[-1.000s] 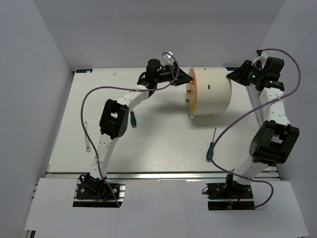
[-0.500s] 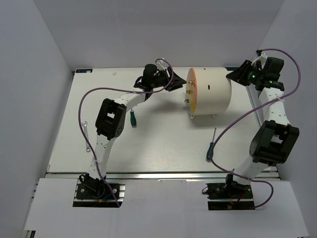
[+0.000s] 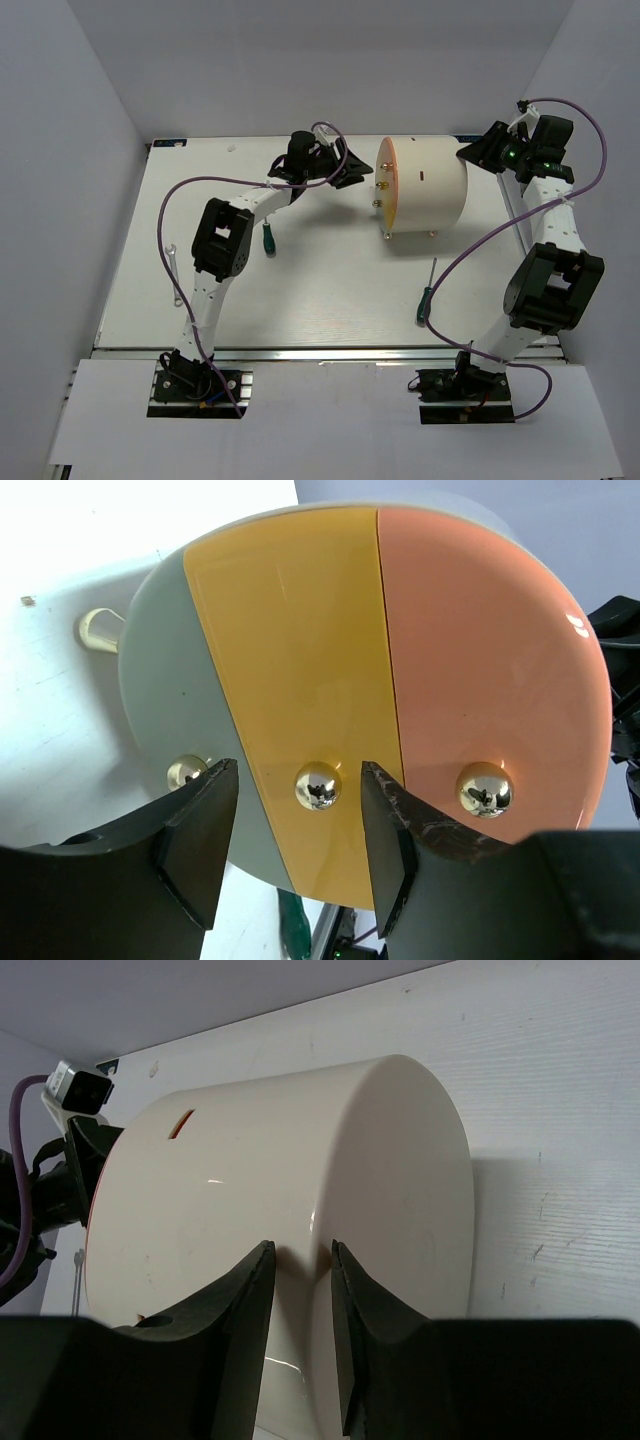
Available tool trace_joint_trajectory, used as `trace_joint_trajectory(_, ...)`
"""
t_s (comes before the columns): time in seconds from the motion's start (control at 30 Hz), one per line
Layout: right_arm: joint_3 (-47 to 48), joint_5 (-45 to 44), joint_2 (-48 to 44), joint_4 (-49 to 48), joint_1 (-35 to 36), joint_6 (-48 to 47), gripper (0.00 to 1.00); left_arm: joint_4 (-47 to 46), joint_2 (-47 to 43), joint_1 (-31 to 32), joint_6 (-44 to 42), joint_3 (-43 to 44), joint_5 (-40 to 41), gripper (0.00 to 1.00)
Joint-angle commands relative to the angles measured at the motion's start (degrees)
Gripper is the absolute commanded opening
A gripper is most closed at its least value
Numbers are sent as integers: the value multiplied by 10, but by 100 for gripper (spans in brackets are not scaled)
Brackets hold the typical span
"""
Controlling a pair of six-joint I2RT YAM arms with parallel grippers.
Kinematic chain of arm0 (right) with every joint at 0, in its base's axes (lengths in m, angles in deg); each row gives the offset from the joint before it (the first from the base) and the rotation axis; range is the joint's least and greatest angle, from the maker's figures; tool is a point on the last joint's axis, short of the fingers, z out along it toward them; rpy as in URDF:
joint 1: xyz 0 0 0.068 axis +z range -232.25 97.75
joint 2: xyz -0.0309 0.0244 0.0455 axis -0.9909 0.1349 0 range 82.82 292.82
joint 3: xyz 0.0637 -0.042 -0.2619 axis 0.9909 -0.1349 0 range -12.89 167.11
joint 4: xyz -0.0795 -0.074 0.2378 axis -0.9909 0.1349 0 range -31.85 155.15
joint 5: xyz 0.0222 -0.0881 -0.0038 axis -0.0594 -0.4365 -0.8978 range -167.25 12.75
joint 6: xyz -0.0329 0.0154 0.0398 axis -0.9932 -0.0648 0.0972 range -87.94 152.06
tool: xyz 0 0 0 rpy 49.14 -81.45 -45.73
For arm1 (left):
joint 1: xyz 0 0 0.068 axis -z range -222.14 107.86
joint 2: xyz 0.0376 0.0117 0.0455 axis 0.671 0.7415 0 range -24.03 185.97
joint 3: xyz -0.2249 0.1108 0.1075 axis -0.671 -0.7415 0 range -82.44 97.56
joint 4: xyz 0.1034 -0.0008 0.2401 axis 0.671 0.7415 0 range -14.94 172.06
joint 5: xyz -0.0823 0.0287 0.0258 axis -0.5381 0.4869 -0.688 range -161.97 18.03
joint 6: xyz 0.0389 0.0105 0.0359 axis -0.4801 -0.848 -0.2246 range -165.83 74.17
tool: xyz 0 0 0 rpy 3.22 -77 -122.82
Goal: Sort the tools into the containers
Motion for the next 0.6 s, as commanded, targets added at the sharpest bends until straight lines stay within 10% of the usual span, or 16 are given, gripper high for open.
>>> trace_joint_trajectory(0.0, -9, 0, 16, 32, 2, -11, 34, 17, -3, 8, -6, 30, -20, 62)
trace_joint_trajectory(0.57, -17, 2, 16, 34, 2, -11, 35, 13, 29, 45, 11, 50, -30, 55)
